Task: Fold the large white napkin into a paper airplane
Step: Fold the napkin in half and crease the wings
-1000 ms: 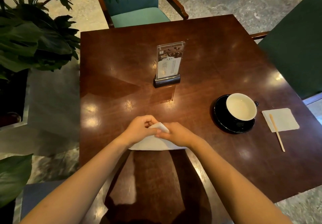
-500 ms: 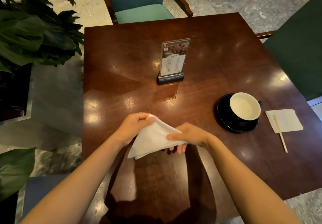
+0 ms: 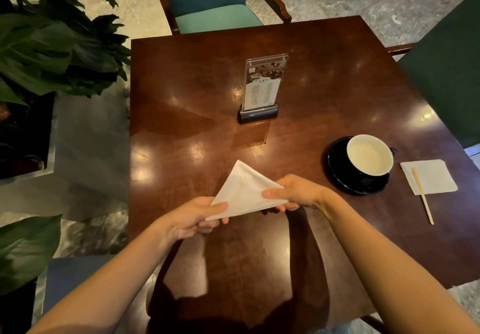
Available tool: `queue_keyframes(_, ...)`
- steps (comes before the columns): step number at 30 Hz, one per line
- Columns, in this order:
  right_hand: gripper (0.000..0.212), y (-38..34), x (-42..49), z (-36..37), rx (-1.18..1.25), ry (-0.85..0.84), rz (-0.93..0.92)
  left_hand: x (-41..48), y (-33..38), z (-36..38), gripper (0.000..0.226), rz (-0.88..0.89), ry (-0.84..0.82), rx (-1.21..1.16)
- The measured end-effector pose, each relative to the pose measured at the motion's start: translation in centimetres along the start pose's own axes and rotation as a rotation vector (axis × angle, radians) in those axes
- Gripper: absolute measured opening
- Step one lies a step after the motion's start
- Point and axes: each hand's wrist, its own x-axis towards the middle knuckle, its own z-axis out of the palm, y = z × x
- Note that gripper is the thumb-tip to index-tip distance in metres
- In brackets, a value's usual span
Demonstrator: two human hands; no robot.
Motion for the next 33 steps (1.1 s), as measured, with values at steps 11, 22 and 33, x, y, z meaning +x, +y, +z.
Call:
queue_keyframes(11, 0.036, 2.1, 0.0, -0.1, -0.002, -0.038, 0.023, -2.5, 1.3, -0.3, 0.039, 0.035, 0.121, 0.32)
queue_keyframes(22, 0.069, -10.8, -1.4, 4.5, -0.931, -0.082, -0.134, -3.6, 3.7, 4.2, 0.04, 0.307, 0.335, 1.21)
queue_keyframes(33, 0.019, -9.5, -2.6, 1.7, -0.808, -0.249, -0.067, -5.3, 4.9, 3.3, 0.019, 0.375, 0.146, 1.122)
